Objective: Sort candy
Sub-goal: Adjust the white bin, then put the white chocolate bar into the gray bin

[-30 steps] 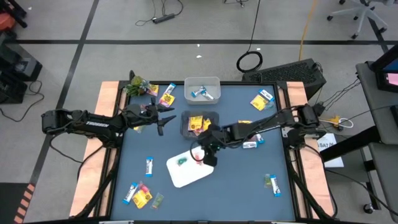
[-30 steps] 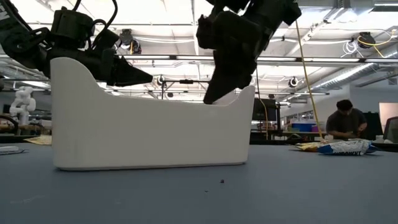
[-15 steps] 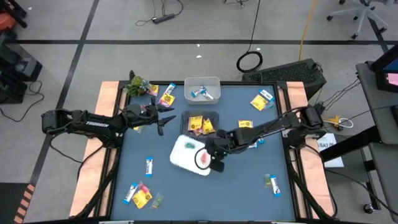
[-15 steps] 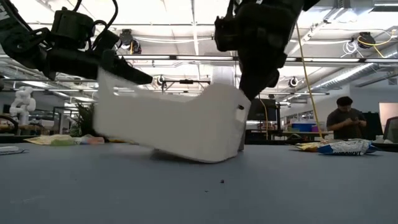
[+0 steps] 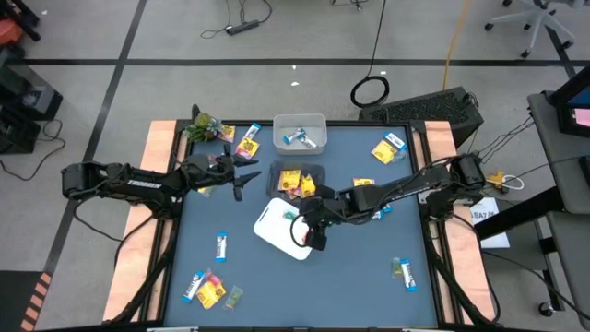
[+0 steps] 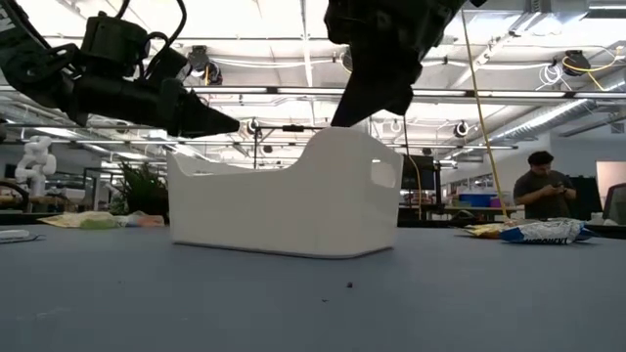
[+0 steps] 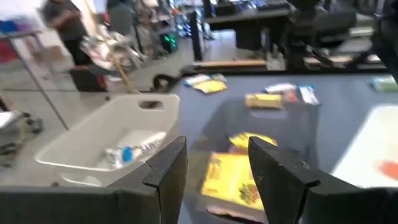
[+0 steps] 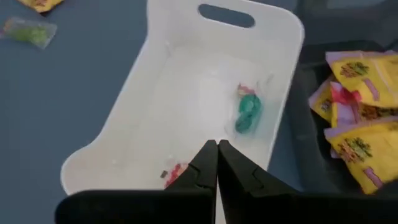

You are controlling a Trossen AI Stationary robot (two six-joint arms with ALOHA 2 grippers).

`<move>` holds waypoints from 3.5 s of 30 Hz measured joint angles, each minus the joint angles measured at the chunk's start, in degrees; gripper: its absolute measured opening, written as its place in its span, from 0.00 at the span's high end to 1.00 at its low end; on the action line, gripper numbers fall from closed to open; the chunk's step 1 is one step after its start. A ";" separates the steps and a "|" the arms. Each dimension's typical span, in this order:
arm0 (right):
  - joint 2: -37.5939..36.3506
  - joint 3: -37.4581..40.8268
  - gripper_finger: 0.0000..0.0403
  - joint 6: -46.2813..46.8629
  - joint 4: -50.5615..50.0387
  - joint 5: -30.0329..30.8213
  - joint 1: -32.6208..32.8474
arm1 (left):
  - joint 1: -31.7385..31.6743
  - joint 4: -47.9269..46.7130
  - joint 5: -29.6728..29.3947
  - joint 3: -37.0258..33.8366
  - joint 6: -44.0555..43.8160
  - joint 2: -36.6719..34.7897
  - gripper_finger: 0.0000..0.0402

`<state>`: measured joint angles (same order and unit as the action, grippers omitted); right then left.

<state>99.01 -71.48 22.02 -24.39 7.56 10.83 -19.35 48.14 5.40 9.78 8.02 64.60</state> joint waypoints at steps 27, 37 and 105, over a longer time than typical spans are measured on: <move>-0.40 8.99 1.00 8.87 -3.16 4.99 10.05 | 23.70 -37.71 0.12 9.75 -12.23 2.29 0.98; -0.42 9.31 1.00 5.42 -1.85 7.90 6.21 | 29.56 -34.19 0.12 9.71 -15.58 4.31 0.98; -15.76 9.22 1.00 13.14 -28.55 19.75 13.29 | 53.23 -84.83 -4.35 23.35 -71.80 -1.71 0.86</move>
<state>83.24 -62.26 35.16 -52.94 27.31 24.12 33.88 -36.69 1.06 33.12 -63.79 62.89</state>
